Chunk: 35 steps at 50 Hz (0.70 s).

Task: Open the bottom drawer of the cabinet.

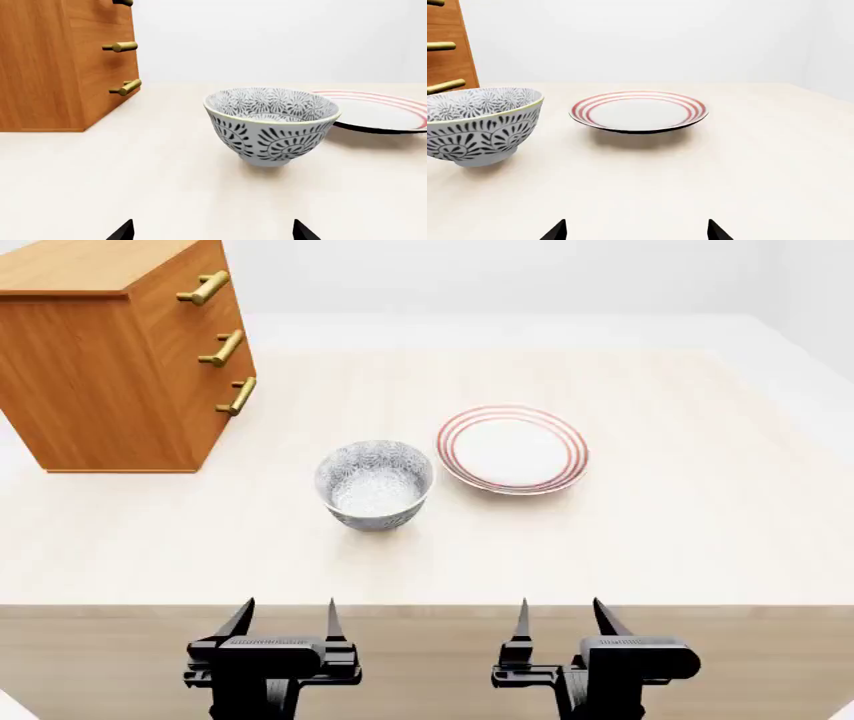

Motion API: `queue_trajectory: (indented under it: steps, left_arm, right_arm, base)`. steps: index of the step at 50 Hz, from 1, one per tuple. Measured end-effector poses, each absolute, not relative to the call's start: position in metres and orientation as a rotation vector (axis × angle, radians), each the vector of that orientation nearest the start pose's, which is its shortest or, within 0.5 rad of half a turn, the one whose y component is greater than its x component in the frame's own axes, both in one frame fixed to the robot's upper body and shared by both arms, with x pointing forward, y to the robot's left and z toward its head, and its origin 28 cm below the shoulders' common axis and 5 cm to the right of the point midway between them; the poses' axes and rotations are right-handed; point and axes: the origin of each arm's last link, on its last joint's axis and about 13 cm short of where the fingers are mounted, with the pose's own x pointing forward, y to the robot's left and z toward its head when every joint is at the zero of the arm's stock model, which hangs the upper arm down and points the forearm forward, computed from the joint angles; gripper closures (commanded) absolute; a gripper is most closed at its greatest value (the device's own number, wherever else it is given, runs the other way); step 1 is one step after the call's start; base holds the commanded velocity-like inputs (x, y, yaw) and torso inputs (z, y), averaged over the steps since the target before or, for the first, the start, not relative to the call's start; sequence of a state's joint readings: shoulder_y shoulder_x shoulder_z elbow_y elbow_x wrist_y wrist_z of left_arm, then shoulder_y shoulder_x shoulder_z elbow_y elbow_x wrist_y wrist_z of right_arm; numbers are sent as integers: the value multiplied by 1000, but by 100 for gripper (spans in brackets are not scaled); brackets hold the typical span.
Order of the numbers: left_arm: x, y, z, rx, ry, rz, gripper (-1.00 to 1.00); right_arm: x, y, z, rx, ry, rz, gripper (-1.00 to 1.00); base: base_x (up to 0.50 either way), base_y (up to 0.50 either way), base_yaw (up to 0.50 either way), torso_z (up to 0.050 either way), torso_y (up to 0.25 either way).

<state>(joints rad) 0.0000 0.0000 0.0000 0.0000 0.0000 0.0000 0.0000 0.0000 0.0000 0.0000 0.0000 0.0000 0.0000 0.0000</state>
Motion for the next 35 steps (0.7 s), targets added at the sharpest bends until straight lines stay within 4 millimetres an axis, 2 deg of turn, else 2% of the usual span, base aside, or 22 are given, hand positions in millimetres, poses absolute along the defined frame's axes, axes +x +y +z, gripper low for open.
queue_trajectory:
  steps: [11, 21, 35]
  left_arm:
    - [210, 206, 15, -5, 4, -5, -100]
    - [211, 206, 15, -8, 14, -5, -100]
    - [212, 207, 14, -4, 21, 5, -100]
  right_arm:
    - [211, -96, 13, 7, 11, 2, -100]
    - [212, -96, 12, -3, 15, -15, -100]
    - [213, -95, 9, -27, 29, -28, -100]
  base:
    - [0, 13, 0, 0, 0]
    - [0, 478, 0, 0, 0]
    - [0, 58, 0, 0, 0]
